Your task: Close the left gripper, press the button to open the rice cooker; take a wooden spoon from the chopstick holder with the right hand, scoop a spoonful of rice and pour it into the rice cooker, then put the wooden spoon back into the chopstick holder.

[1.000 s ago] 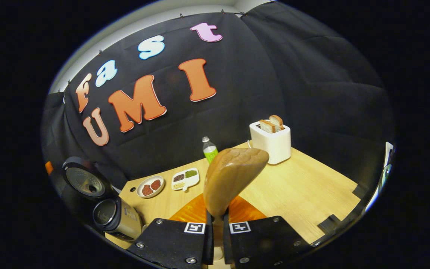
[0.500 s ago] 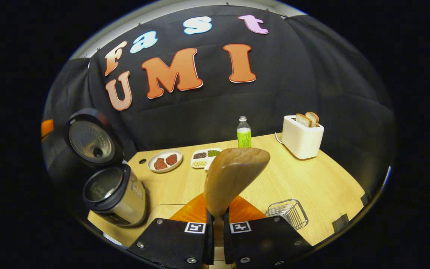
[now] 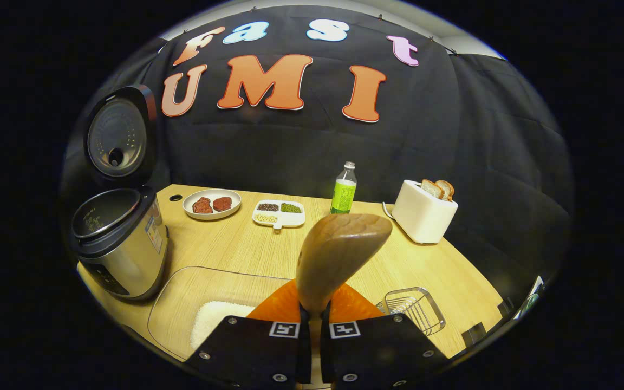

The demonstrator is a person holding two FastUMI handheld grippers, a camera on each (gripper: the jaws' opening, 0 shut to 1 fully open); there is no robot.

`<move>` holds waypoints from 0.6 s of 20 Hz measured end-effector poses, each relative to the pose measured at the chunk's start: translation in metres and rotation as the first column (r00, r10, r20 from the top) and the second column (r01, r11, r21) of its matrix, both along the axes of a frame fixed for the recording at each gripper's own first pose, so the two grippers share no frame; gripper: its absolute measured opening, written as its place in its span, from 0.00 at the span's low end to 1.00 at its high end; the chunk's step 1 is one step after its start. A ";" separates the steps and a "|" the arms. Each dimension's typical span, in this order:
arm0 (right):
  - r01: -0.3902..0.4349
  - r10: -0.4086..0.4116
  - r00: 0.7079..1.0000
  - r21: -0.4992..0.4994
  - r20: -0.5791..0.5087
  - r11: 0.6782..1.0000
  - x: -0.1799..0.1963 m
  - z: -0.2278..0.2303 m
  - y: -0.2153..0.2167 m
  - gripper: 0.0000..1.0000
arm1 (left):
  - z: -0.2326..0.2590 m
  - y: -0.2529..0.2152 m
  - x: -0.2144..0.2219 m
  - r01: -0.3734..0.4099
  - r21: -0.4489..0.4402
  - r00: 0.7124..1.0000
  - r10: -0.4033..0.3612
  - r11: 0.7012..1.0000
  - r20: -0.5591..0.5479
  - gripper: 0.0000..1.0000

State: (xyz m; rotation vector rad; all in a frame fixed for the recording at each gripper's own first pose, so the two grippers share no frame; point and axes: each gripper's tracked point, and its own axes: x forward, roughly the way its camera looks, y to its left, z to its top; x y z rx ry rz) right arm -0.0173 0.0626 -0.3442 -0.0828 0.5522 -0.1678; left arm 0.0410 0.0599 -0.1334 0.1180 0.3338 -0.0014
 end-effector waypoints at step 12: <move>0.102 -0.101 0.995 0.114 -0.012 0.988 -0.016 -0.026 0.017 0.06 | -0.014 0.000 0.001 0.032 -0.005 0.999 -0.032 0.999 -0.026 0.89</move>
